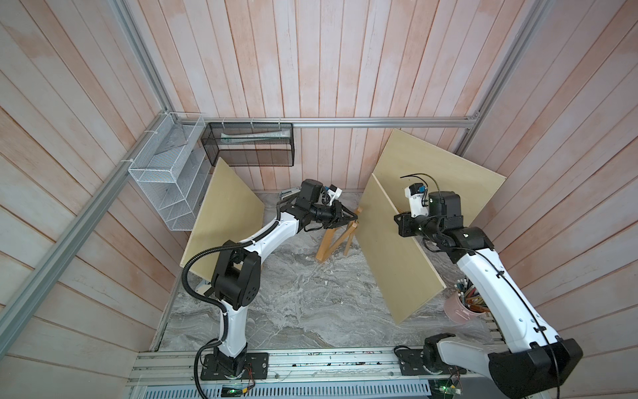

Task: Assemble the easel
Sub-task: Unfold the easel at the center of the board.

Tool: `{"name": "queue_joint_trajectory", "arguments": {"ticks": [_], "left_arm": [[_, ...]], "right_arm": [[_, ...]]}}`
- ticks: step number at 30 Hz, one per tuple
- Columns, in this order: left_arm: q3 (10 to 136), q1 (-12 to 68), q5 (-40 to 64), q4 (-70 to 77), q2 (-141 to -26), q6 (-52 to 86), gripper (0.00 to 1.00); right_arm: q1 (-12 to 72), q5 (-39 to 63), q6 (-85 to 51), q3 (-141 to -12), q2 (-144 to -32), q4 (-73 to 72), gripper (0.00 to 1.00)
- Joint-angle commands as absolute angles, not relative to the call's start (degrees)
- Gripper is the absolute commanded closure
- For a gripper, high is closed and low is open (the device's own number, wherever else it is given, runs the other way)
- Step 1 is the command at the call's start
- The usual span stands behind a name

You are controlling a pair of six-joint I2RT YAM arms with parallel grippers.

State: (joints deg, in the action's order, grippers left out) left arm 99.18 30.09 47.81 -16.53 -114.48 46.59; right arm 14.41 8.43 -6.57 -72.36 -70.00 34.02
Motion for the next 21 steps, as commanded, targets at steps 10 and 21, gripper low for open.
{"name": "queue_joint_trajectory", "arguments": {"ticks": [10,21], "left_arm": [[98.9,26.8,32.1,-33.2,-115.3,31.3,1.0],[97.0,25.9,35.0,-30.8,-112.2,32.7,1.0]], "right_arm": [[15.1,7.1,-6.2,-67.1,-74.0,38.1,1.0],[15.1,7.2,-6.3,-67.5,-75.0,37.8,1.0]]}}
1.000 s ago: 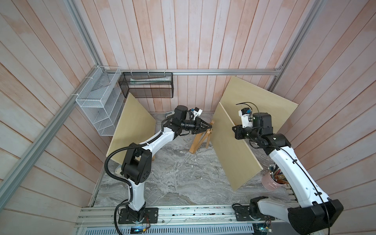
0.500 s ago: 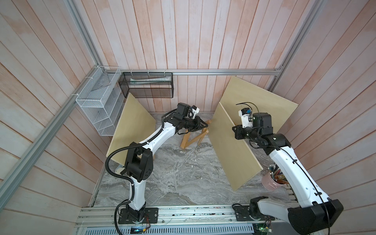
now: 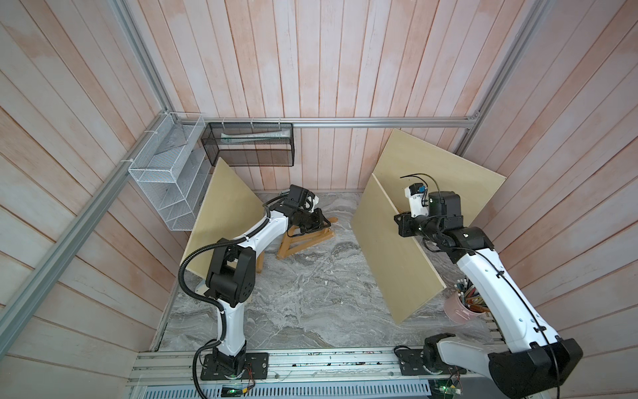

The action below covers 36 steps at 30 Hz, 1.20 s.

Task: Assemble the easel
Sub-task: Unfold the easel at the center of the board.

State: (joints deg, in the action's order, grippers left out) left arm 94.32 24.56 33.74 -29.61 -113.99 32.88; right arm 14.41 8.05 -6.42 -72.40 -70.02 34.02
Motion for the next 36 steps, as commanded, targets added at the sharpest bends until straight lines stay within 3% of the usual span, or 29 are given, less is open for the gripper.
{"name": "queue_joint_trajectory", "arguments": {"ticks": [1,7,12,23,30,36], "left_arm": [[98.3,26.3,35.1,-31.1,-112.1,32.7,1.0],[106.4,30.1,42.1,-30.2,-112.3,34.5,1.0],[104.0,31.0,47.5,-24.8,-111.5,38.8,1.0],[101.3,31.3,44.9,-28.0,-116.3,36.2,1.0],[101.7,31.0,36.5,-31.9,-118.1,35.2,1.0],[92.8,30.7,29.9,-22.6,-115.4,44.6,1.0]], "right_arm": [[15.1,7.2,-6.3,-67.5,-75.1,37.7,1.0],[15.1,6.9,-6.3,-66.8,-75.1,37.4,1.0],[15.1,6.9,-6.4,-66.5,-74.8,37.3,1.0],[15.1,6.3,-6.3,-66.4,-73.9,37.4,1.0],[15.1,6.1,-6.3,-65.9,-74.0,36.9,1.0],[15.0,4.8,-6.5,-67.5,-72.7,36.0,1.0]]}}
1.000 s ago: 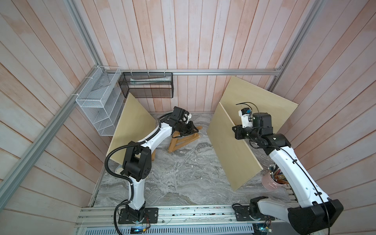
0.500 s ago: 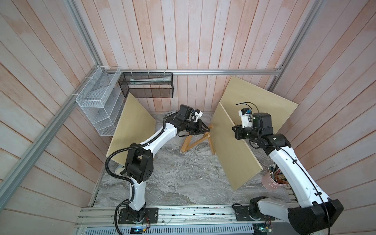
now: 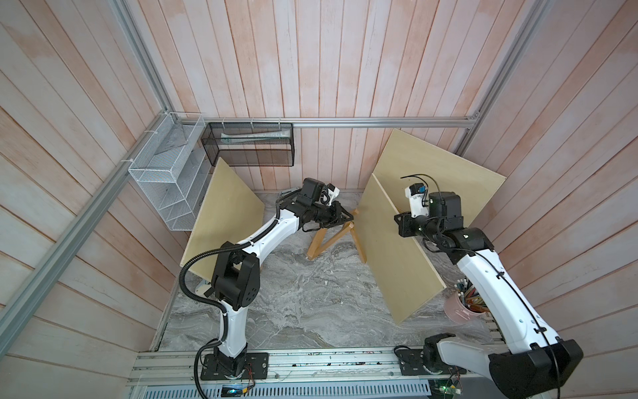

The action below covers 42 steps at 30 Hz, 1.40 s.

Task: Assemble the easel
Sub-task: Unfold the easel at the center of the board, then place the easel at the center of the board.

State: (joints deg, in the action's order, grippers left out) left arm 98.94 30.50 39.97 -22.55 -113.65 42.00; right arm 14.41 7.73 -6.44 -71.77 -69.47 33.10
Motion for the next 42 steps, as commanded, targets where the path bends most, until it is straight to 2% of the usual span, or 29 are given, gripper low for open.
{"name": "queue_joint_trajectory", "arguments": {"ticks": [1,14,29,35,39,42], "left_arm": [[91.7,30.7,29.3,-21.0,-115.0,46.1,1.0],[83.4,29.7,24.1,-5.7,-112.8,58.5,1.0],[82.0,30.2,21.3,-1.5,-113.5,62.4,1.0],[82.2,30.4,25.0,2.8,-115.4,64.8,0.66],[81.7,30.4,27.8,7.5,-115.8,67.3,0.39],[81.7,30.4,26.9,7.7,-114.9,66.6,0.3]], "right_arm": [[15.0,4.4,-6.6,-68.2,-72.6,35.9,1.0],[14.8,2.3,-9.2,-79.5,-70.0,34.4,1.0],[14.7,0.7,-7.1,-88.6,-66.2,31.7,1.0],[14.8,5.1,-7.5,-92.7,-64.1,28.9,1.0],[14.8,8.3,-8.1,-93.5,-60.9,24.5,1.0],[14.8,9.0,-7.7,-93.8,-58.4,21.7,1.0]]}}
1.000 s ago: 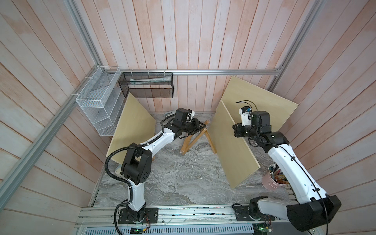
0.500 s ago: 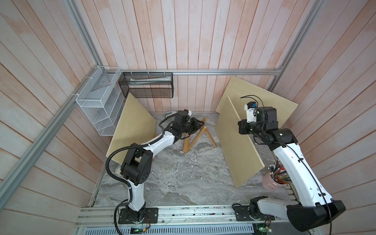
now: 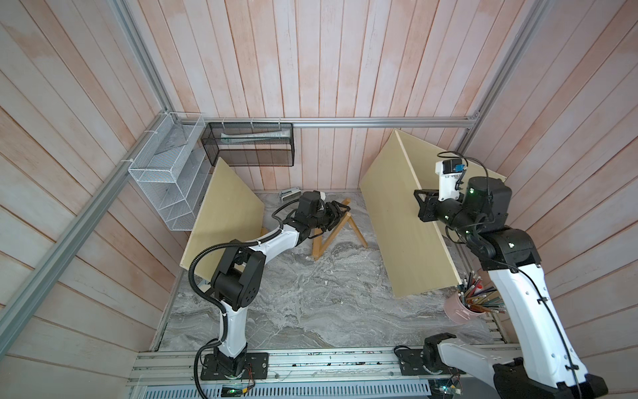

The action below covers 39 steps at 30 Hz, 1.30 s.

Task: Assemble the easel
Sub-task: Place the easel at the center of the board, then place the drawing board on the easel.

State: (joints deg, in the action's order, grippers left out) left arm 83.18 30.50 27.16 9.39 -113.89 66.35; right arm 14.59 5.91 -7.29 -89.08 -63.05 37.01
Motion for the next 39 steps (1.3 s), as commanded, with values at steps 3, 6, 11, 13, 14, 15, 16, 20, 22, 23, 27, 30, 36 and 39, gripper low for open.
{"name": "queue_joint_trajectory", "arguments": {"ticks": [3,6,11,13,14,15,16,20,22,23,27,30,36,39], "left_arm": [[82.7,30.4,26.1,7.4,-113.7,64.6,0.22],[84.3,30.3,26.2,6.8,-112.7,62.7,0.14],[87.7,30.2,25.8,5.9,-110.4,57.9,0.0],[89.0,30.2,25.9,5.4,-109.3,55.6,0.0],[89.6,30.2,25.8,5.2,-108.7,54.6,0.0],[90.4,30.2,25.9,4.7,-108.3,53.6,0.0],[90.9,30.2,26.0,4.4,-107.9,52.8,0.0],[92.2,29.9,25.8,1.3,-105.5,50.3,0.0],[91.9,29.5,24.8,-0.9,-103.6,48.3,0.0],[91.2,29.3,22.8,-2.3,-101.9,47.0,0.0],[87.6,28.3,7.9,-9.1,-94.3,41.1,0.0],[84.3,26.8,0.0,-11.7,-89.0,38.5,0.0],[80.0,24.0,-3.2,-13.5,-82.4,37.6,0.0],[79.2,23.5,-4.8,-14.3,-80.6,37.2,0.0]], "right_arm": [[14.8,9.2,-6.5,-93.2,-56.1,19.1,1.0],[14.8,9.1,-5.3,-92.3,-54.1,17.0,1.0],[14.8,9.7,-4.6,-91.0,-52.1,15.0,1.0],[14.8,9.8,-4.2,-90.6,-52.0,15.4,1.0],[14.8,9.7,-4.2,-90.2,-52.0,15.6,1.0],[14.7,9.7,-4.0,-89.9,-52.1,15.8,1.0],[14.8,9.4,-4.2,-89.5,-52.2,15.8,1.0],[14.8,9.8,-4.9,-88.3,-52.6,15.8,1.0],[14.8,11.0,-5.6,-88.4,-53.0,15.2,1.0],[14.8,12.0,-6.5,-88.5,-53.2,14.6,1.0],[14.7,18.8,-11.3,-89.7,-54.4,10.9,1.0],[14.8,23.2,-15.8,-90.4,-55.2,8.0,1.0],[14.9,27.1,-23.8,-89.3,-56.3,2.6,1.0],[15.0,25.5,-27.0,-87.3,-56.9,0.4,1.0]]}}
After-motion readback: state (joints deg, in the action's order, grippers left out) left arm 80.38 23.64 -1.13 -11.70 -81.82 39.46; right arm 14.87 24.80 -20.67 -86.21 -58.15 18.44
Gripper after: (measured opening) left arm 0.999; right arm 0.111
